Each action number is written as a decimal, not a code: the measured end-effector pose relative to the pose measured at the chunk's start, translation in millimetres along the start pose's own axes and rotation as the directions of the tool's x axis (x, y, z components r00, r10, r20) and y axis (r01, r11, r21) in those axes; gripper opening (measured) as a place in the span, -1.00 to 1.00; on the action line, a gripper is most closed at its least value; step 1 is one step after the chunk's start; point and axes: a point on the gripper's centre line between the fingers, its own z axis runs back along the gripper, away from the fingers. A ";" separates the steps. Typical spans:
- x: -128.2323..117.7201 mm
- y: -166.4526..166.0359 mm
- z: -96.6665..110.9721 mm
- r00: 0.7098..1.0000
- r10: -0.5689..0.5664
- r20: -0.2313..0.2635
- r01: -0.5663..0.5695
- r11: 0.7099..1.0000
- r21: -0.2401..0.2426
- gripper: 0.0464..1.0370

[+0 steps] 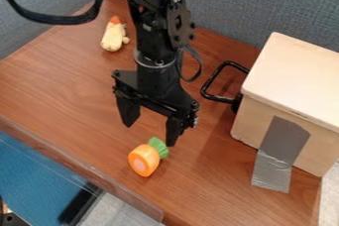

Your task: Move the strawberry to bottom left of the table

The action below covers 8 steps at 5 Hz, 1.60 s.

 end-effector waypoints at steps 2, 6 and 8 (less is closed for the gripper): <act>45.9 18.6 -17.5 0.999 0.046 -0.011 -0.045 0.998 0.040 0.92; 172.7 80.2 -42.0 0.981 0.188 0.046 -0.192 0.975 0.115 0.92; 164.2 94.7 -51.1 0.979 0.203 0.018 -0.203 0.964 0.173 0.92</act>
